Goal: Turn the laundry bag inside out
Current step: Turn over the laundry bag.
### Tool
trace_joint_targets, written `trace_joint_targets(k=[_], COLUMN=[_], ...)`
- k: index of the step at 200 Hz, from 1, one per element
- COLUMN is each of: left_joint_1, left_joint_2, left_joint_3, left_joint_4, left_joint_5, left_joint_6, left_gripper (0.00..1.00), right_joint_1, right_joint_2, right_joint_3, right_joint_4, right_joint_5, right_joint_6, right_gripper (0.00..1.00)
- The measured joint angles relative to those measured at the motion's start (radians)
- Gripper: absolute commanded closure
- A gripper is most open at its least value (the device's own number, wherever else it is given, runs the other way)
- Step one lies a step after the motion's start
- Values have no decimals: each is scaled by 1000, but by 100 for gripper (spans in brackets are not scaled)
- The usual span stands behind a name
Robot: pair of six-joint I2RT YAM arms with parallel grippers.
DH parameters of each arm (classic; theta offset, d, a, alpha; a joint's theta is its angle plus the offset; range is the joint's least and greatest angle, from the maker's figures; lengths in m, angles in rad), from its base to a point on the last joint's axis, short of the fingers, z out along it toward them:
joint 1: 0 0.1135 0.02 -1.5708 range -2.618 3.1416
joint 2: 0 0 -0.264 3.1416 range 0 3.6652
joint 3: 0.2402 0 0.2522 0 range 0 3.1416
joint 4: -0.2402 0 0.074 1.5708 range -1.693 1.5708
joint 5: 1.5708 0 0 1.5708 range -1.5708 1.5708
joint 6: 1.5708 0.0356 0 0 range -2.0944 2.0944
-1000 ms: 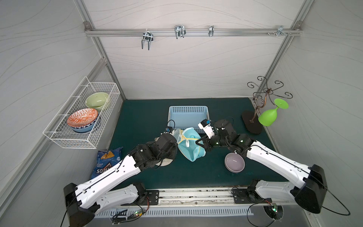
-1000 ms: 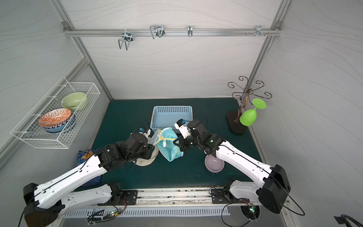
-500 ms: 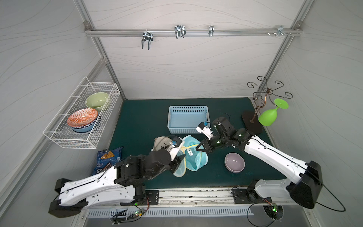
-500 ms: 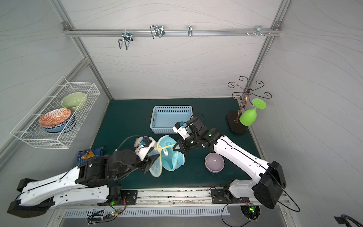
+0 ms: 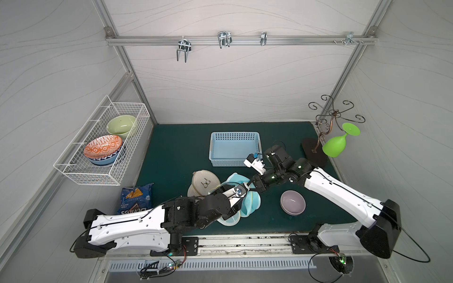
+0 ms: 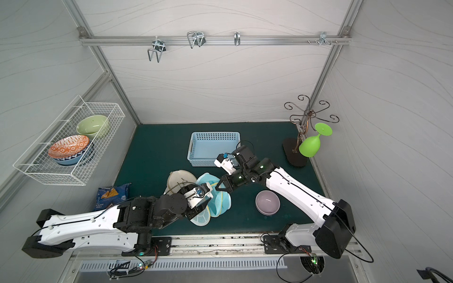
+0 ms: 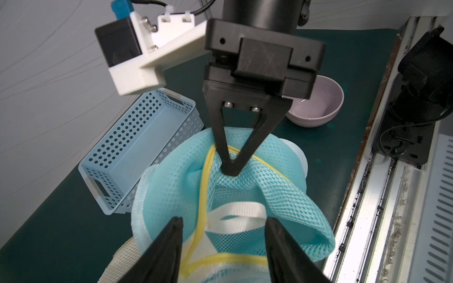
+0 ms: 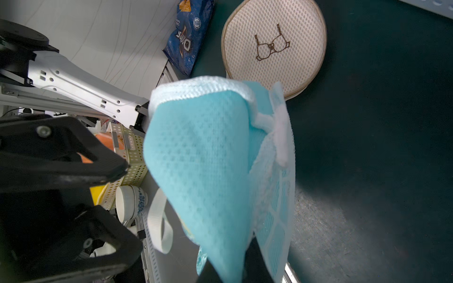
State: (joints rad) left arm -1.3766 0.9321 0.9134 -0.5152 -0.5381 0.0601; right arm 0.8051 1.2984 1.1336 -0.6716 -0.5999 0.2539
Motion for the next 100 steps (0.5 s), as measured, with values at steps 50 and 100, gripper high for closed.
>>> trace_joint_targets(k=[50, 100], left_joint_1=[18, 95], left_joint_2=[50, 18], left_joint_3=[0, -1], left_joint_4=[27, 25], left_joint_5=[31, 158], left_joint_6=[58, 64], left_gripper=[37, 43], right_joint_1=[54, 91], right_joint_2=[-8, -39], right_joint_3=[8, 14], right_joint_4=[-15, -21], right_joint_5=[-30, -64], right_joint_6=[-21, -63], right_gripper=[100, 100])
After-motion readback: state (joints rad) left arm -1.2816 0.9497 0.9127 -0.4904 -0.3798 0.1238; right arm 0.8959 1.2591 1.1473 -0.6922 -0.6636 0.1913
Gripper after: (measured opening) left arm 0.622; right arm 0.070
